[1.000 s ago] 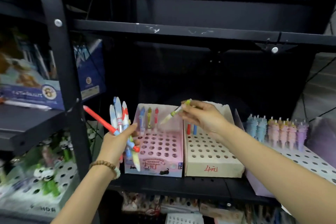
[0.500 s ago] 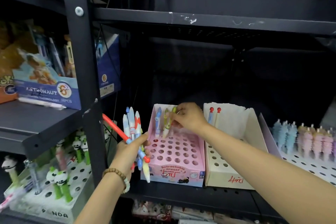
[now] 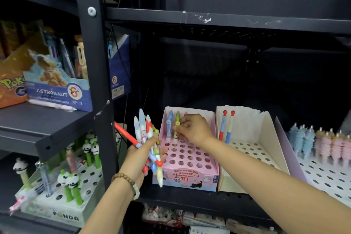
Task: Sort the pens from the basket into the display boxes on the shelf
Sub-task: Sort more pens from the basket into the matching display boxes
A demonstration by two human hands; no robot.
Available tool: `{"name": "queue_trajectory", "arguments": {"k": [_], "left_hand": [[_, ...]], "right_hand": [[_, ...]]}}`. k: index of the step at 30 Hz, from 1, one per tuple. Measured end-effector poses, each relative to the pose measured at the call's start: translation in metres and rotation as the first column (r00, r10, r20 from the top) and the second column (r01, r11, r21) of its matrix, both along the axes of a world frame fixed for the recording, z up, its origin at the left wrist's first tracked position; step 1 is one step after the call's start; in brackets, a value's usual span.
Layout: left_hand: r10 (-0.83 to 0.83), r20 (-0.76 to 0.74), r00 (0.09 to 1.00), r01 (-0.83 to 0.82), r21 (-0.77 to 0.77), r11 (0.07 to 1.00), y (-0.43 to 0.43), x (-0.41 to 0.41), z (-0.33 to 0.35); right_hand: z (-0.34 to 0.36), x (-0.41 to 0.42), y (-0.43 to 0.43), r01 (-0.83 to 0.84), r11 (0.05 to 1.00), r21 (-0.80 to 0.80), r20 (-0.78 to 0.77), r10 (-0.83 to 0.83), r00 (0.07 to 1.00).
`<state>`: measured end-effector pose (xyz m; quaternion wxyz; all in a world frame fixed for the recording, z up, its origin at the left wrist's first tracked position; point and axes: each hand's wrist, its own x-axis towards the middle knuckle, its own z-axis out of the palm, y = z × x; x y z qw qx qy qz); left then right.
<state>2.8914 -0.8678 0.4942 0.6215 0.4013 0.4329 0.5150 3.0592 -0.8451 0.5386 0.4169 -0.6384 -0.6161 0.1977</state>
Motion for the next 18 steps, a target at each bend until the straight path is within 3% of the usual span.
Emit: {"name": "queue_trajectory", "arguments": {"k": [4,8,12,18], "left_hand": [[-0.005,0.055,0.998,0.002,0.057,0.998,-0.004,0.004,0.008],[-0.031,0.086,0.996,0.025,0.064,0.998,-0.010,0.020,0.020],[-0.189,0.002,0.982,0.189,0.050,0.981,-0.020,0.033,0.026],[-0.232,-0.035,0.972,0.234,0.050,0.971,-0.018,0.032,0.028]], "right_hand": [[0.008,0.001,-0.034,-0.080,0.996,0.033,-0.171,0.084,0.982],[0.009,0.000,-0.063,-0.291,0.953,-0.089,-0.344,0.245,0.907],[0.022,0.012,-0.063,-0.344,0.925,-0.163,-0.408,0.254,0.877],[0.026,0.018,-0.055,-0.394,0.904,-0.167,-0.535,0.252,0.806]]}}
